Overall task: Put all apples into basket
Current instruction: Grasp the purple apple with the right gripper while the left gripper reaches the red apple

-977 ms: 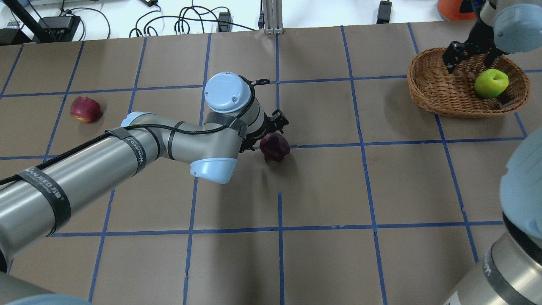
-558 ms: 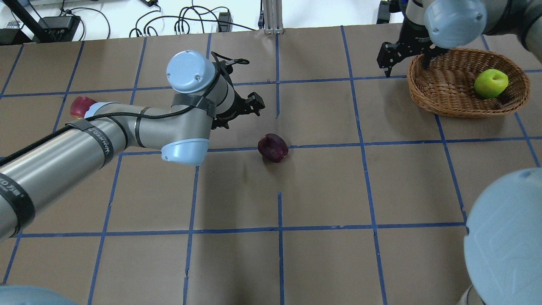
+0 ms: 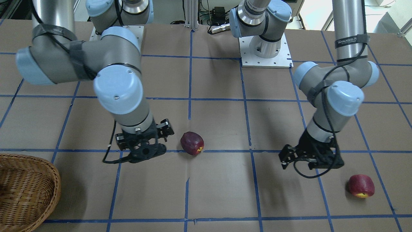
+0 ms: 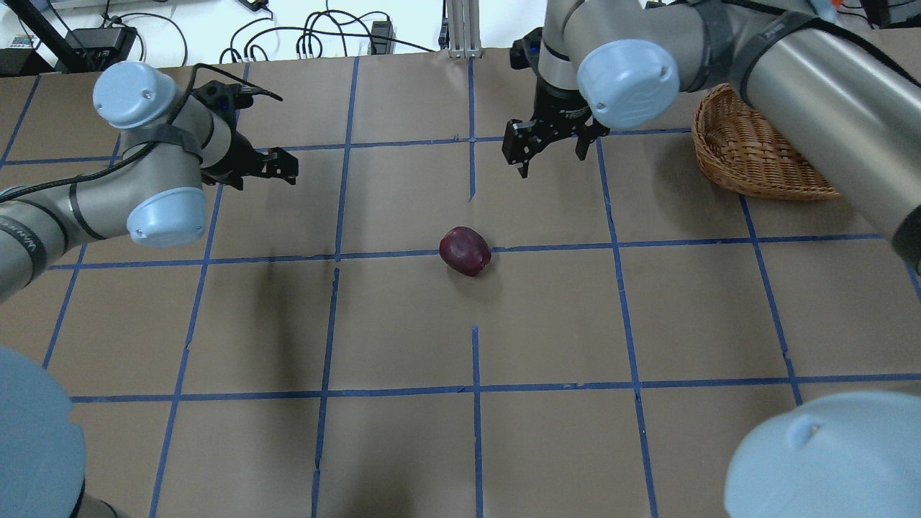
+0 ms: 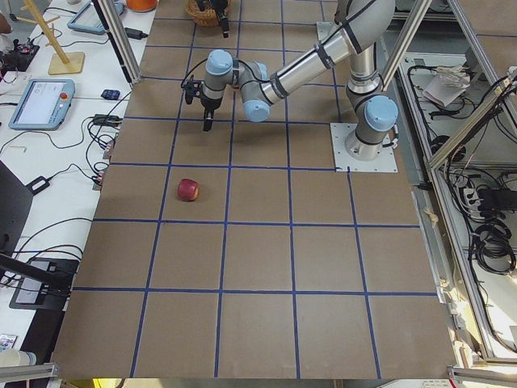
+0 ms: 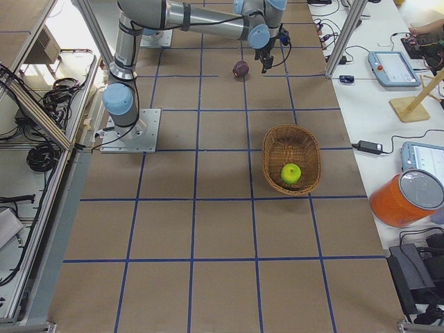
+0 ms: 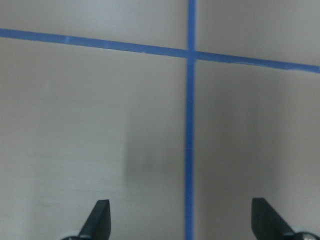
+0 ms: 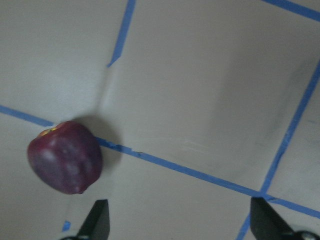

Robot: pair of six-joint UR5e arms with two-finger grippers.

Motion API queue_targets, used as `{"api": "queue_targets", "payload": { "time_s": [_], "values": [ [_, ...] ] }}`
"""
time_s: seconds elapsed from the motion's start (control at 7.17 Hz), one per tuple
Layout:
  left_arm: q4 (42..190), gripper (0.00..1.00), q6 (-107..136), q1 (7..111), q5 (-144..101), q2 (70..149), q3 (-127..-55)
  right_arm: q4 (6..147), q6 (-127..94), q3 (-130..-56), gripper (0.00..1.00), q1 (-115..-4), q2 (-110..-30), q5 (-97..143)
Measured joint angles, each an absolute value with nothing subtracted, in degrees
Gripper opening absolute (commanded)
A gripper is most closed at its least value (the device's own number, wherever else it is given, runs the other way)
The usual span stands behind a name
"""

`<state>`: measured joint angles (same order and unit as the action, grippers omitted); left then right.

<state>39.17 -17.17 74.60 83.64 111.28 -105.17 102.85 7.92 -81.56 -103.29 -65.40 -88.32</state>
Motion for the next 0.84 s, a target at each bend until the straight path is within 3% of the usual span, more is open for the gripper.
{"api": "queue_targets", "payload": {
  "time_s": [0.56,0.84],
  "values": [
    [54.67,1.00,-40.86,63.29,83.70,117.34,-89.40,108.77,8.20,-86.80,1.00,-111.50,-63.52,-87.76],
    [55.76,1.00,-46.90,60.37,83.76,121.92,-86.37,116.30,8.56,-91.19,1.00,-113.01,-62.43,-87.65]
  ]
}}
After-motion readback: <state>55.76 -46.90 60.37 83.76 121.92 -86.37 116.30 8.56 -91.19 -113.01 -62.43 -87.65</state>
